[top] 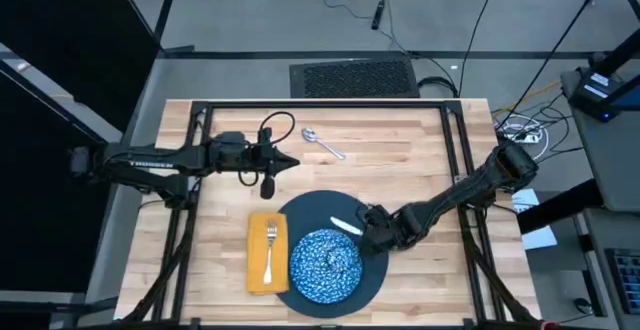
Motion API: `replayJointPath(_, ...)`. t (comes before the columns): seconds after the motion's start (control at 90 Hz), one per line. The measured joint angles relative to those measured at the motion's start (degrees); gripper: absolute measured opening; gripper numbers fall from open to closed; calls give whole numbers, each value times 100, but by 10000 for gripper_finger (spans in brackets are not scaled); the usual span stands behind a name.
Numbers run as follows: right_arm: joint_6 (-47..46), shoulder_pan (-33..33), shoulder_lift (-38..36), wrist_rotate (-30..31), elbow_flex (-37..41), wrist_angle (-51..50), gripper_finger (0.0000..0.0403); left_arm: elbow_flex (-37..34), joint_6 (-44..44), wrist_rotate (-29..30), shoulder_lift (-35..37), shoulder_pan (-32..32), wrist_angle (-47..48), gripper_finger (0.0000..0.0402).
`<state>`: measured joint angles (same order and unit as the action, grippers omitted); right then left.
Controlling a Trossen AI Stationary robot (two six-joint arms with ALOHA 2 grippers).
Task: Set table place
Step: Put the silver table knife on the blue table mat to the right of the blue plate, then adjust the silver table knife
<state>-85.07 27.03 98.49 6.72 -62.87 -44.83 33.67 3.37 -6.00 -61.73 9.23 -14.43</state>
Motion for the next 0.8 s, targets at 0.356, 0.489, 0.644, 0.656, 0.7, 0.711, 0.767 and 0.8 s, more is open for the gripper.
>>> replayJointPath(0.356,783,55,92,336,-17,-220,13,0,-153,-4,0,0,5,0)
replayJointPath(0.489,1220,87,92,203,-17,-163,59,0,-155,-3,0,0,-2,0)
replayJointPath(0.644,1603,89,92,175,-17,-105,128,0,-155,-2,0,0,-5,0)
replayJointPath(0.656,1634,89,92,177,-17,-87,132,0,-155,-2,0,0,-6,0)
replayJointPath(0.7,1703,87,92,177,-17,-28,148,0,-155,-3,0,0,-7,0)
replayJointPath(0.711,1705,87,92,177,-17,-22,152,0,-155,-2,0,0,-6,0)
replayJointPath(0.767,1739,85,95,173,-17,-12,166,0,-155,-2,0,0,-5,0)
replayJointPath(0.8,1772,85,112,173,-17,35,171,0,-155,-2,0,0,-5,0)
